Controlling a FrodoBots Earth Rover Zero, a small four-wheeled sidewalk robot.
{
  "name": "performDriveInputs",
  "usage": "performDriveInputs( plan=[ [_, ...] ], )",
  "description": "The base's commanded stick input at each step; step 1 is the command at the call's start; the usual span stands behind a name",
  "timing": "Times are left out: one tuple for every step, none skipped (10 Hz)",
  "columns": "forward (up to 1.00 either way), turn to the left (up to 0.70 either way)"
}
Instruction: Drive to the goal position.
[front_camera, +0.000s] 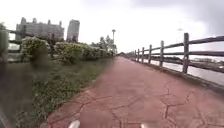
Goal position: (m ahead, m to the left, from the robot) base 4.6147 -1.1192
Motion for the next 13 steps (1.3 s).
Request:
performDriveInputs(
  plan=[
    [0.70,0.00],
    [0.70,0.00],
    [0.70,0.00],
    [0.70,0.00],
    [0.70,0.00],
    [0.70,0.00],
    [0.70,0.00],
    [0.70,-0.04],
    [0.70,-0.27],
    [0.70,-0.27],
    [0.70,-0.27],
    [0.70,-0.27],
    [0.70,-0.13]
  ],
)
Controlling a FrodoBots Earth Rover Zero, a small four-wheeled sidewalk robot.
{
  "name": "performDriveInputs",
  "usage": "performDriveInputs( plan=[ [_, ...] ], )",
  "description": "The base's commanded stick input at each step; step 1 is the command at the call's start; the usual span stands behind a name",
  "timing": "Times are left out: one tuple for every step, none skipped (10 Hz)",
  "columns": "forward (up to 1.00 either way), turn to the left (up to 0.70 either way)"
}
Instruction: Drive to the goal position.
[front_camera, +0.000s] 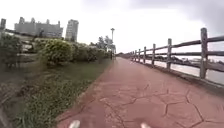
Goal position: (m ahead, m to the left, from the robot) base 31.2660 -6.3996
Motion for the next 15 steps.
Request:
performDriveInputs(
  plan=[
    [0.70,0.00],
    [0.70,0.00],
    [0.70,0.00],
    [0.70,0.00],
    [0.70,0.00],
    [0.70,0.00],
    [0.70,0.00],
    [0.70,0.00],
    [0.70,0.00],
    [0.70,-0.22],
    [0.70,-0.27],
    [0.70,-0.27],
    [0.70,-0.27],
    [0.70,-0.27],
    [0.70,-0.27]
  ],
)
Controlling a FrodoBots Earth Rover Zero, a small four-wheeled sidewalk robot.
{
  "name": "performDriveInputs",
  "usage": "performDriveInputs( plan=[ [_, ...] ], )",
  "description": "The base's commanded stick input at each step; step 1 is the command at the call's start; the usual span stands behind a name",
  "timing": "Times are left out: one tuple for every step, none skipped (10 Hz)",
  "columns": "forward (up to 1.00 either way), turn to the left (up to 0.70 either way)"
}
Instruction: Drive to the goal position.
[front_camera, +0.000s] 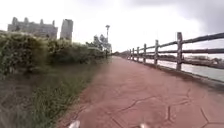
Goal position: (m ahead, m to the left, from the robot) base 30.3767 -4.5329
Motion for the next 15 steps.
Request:
performDriveInputs(
  plan=[
    [0.70,0.00],
    [0.70,0.00],
    [0.70,0.00],
    [0.70,0.00],
    [0.70,0.00],
    [0.70,0.00],
    [0.70,0.00],
    [0.70,0.00],
    [0.70,0.00],
    [0.70,0.00],
    [0.70,0.00],
    [0.70,0.00],
    [0.70,0.00],
    [0.70,0.00],
    [0.70,0.00]
  ],
)
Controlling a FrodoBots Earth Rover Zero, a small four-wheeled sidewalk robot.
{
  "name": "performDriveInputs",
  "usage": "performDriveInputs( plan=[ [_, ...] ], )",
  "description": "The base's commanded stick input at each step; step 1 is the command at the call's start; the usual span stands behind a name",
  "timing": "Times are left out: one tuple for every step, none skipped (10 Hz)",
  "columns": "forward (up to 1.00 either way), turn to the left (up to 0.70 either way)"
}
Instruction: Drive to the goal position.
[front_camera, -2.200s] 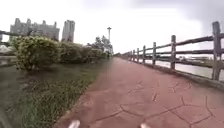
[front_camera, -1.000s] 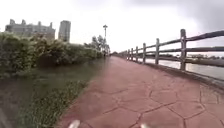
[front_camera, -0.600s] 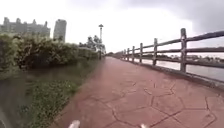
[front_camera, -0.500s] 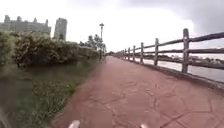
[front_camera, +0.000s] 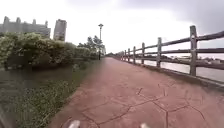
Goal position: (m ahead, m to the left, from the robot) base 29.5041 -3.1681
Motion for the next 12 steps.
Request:
performDriveInputs(
  plan=[
    [0.70,0.00],
    [0.70,0.00],
    [0.70,0.00],
    [0.70,0.00],
    [0.70,0.00],
    [0.70,0.00],
    [0.70,0.00],
    [0.70,0.00],
    [0.70,0.00],
    [0.70,0.00],
    [0.70,0.00],
    [0.70,0.00]
  ],
)
